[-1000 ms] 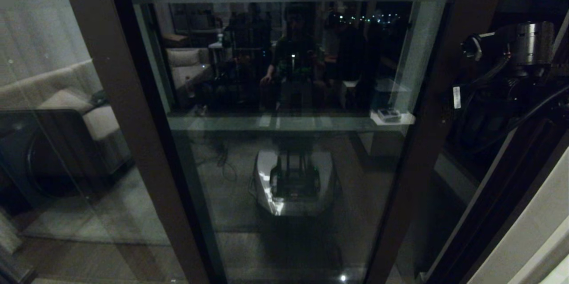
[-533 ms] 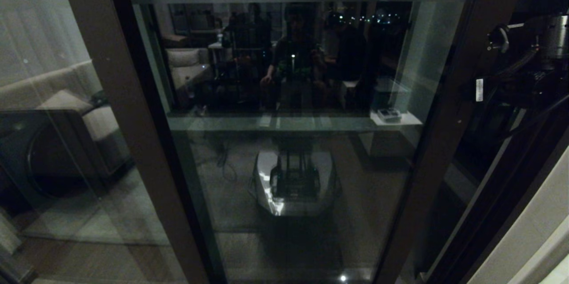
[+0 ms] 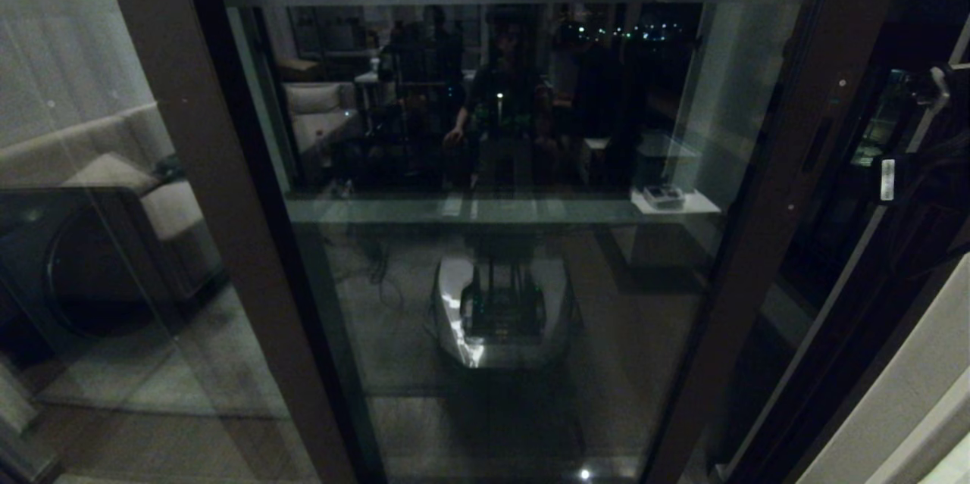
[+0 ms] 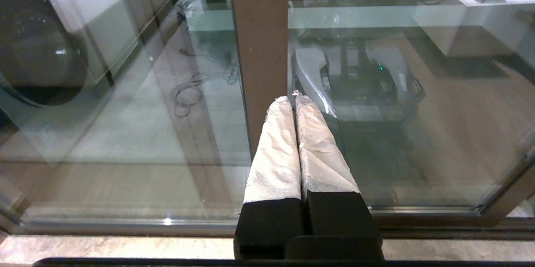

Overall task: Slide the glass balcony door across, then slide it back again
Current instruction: Close the slid door

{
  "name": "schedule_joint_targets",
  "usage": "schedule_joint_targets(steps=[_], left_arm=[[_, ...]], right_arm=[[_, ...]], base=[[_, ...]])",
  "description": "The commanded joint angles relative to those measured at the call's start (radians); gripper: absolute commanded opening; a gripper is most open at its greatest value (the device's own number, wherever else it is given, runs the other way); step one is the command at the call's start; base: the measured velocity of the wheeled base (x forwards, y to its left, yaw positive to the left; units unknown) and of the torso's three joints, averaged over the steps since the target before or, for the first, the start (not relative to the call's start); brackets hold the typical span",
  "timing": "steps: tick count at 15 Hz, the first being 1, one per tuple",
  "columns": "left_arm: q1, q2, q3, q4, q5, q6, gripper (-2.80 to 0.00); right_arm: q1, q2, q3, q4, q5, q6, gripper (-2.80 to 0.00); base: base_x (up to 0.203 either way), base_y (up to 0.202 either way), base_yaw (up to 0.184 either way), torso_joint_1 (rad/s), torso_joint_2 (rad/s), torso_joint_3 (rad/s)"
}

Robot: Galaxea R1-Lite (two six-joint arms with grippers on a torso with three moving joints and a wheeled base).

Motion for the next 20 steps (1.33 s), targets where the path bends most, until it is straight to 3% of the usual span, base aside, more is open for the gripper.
schedule_joint_targets(steps=[1,10,12,15,16,20], left_arm=[[0.000,0.000,0.000,0.001,0.000,0.000,-2.80],[0.000,0.000,0.000,0.001,0.000,0.000,-2.80],[0.000,0.000,0.000,0.001,0.000,0.000,-2.80],[0.000,0.000,0.000,0.001,0.000,0.000,-2.80],[0.000,0.000,0.000,0.001,0.000,0.000,-2.80],[0.000,0.000,0.000,0.001,0.000,0.000,-2.80]], right_arm=[[-0.016,-0.018,-0.030,0.036,-0.001,-0.002,0.00],[0.077,0.038,-0.285,0.241,0.022,0.015,0.00],[0.030,0.078,-0.363,0.282,0.122,0.087,0.00],[-0.104,0.089,-0.556,0.547,0.411,0.202,0.00],[-0.150,0.096,-0.605,0.632,0.464,0.224,0.00],[-0.180,0.165,-0.672,0.648,0.457,0.228,0.00]], base=[[0.000,0.000,0.000,0.000,0.00,0.000],[0.000,0.000,0.000,0.000,0.00,0.000],[0.000,0.000,0.000,0.000,0.00,0.000],[0.000,0.000,0.000,0.000,0.00,0.000],[0.000,0.000,0.000,0.000,0.00,0.000],[0.000,0.000,0.000,0.000,0.00,0.000]])
